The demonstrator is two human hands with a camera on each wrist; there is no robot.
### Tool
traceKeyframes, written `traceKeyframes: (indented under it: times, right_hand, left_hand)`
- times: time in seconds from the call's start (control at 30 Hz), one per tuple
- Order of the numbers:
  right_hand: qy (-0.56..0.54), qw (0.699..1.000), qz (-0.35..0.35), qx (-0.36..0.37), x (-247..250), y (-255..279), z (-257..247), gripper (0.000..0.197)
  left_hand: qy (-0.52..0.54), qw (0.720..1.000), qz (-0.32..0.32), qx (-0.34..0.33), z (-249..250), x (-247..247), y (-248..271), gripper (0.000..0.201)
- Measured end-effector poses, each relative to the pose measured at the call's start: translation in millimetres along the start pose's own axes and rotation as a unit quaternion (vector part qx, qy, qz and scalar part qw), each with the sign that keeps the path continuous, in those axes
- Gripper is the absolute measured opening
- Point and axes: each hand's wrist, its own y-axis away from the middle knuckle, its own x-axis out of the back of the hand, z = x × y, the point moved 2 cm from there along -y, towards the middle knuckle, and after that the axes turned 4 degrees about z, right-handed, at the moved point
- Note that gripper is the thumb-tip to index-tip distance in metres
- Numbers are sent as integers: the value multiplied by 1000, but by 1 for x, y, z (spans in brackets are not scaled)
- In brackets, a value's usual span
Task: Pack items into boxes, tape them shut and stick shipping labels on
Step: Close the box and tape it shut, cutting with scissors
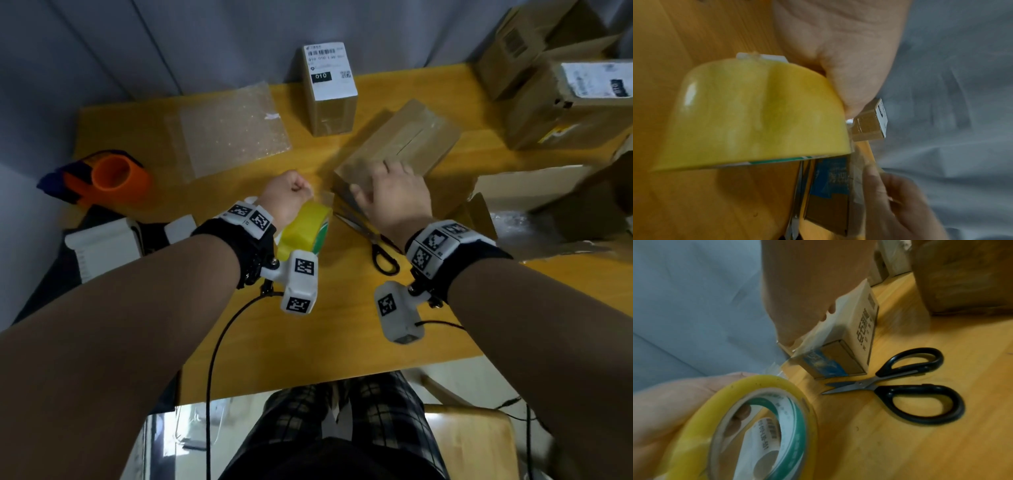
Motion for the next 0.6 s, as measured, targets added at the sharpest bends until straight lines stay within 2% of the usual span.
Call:
traceKeyframes:
  times: [0.1,0.17,0.27,0.37,0.43,0.53,0.6]
  right_hand:
    - [48,994,-96,-23,-30,-20,5,68]
    - [95,987,-127,-37,-49,-27,8,72]
    - [102,990,-88,-37,-62,-30,6,70]
    - [97,993,-43,-46,-67,-31,4,71]
    - [104,993,-41,-46,-69,-32,2,76]
    - [86,993,-66,-37,-63,-29,4,88]
    - [3,999,-24,-32,-45,-28,6,81]
  left_hand:
    - [-3,1000,-6,-8,3,-3,-8,24]
    - [-1,1000,-8,-5,3,-4,-12,24]
    - [3,1000,-11,1,2,-8,-17,21]
    - [5,1000,-22,5,2,-12,-19,9]
    - [13,1000,-18,6,2,-11,-18,5]
    - [26,999,-25,-6,-1,-9,-14,14]
    - [25,999,-37,-16,-1,-8,-10,20]
